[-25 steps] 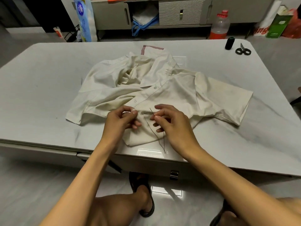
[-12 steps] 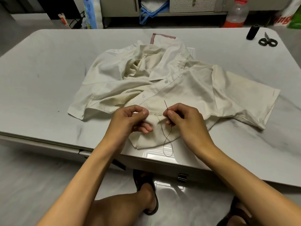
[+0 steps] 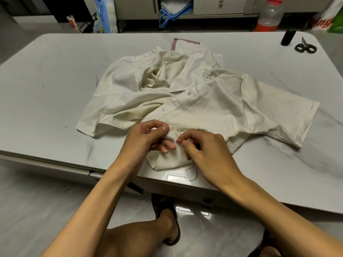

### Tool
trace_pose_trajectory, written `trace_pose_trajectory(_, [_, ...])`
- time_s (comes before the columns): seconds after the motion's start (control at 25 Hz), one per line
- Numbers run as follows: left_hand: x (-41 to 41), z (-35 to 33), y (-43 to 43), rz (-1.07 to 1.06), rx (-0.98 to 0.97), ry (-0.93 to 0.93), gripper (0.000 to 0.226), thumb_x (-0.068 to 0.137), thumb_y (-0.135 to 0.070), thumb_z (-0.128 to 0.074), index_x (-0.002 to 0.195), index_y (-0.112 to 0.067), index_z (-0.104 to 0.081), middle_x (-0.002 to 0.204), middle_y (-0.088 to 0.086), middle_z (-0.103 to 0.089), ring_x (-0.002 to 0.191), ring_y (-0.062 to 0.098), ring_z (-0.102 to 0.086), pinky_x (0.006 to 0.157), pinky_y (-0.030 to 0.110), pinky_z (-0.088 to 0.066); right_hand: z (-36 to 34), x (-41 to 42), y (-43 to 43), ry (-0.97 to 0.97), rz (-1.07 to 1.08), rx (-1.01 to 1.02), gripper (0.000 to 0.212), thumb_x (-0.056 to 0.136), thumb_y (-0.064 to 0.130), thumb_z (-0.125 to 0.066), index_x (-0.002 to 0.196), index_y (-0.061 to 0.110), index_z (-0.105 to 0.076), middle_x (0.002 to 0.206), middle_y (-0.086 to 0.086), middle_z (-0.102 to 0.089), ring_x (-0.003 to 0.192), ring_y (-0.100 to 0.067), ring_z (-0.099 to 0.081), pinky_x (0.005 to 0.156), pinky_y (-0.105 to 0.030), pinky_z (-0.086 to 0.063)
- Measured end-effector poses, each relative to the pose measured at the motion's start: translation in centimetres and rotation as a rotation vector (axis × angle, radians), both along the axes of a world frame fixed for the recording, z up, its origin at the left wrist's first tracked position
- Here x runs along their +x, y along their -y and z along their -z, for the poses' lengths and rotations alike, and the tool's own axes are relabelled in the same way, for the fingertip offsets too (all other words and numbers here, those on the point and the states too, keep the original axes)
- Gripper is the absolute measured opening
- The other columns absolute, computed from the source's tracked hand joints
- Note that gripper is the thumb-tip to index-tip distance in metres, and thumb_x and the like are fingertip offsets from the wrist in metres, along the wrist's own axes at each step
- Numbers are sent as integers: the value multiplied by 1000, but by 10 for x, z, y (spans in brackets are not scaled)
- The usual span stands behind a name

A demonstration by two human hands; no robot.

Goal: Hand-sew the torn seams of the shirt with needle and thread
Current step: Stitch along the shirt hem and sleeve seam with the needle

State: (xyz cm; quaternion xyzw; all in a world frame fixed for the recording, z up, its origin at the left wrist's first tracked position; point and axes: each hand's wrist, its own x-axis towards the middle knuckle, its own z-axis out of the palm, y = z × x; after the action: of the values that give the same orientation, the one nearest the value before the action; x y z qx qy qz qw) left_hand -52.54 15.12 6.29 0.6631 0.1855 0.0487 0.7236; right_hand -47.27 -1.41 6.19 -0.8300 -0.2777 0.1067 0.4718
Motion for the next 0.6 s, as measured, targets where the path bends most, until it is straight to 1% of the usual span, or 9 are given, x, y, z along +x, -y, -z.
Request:
trace_pose_trajectory(0.36, [0,1,-1,14,15,1,10,96,-12,-58,90,-5,-62,69,20,-68,59,21,-68,53,21,-51,-2,1,-2,-24,11,-3,21,90,10,-57,90,20,-76,50,20,-53,61,3,-54,63,-9,-36])
trace_pose_trajectory(0.6, [1,1,0,17,15,11,9,94,-13,-60,89,-6,-62,67,19,-67,58,21,-68,53,21,-50,-3,1,-3,-17,15,-20,22,91,10,-56,90,19,-76,52,13,-54,61,-1,-54,61,-9,-35])
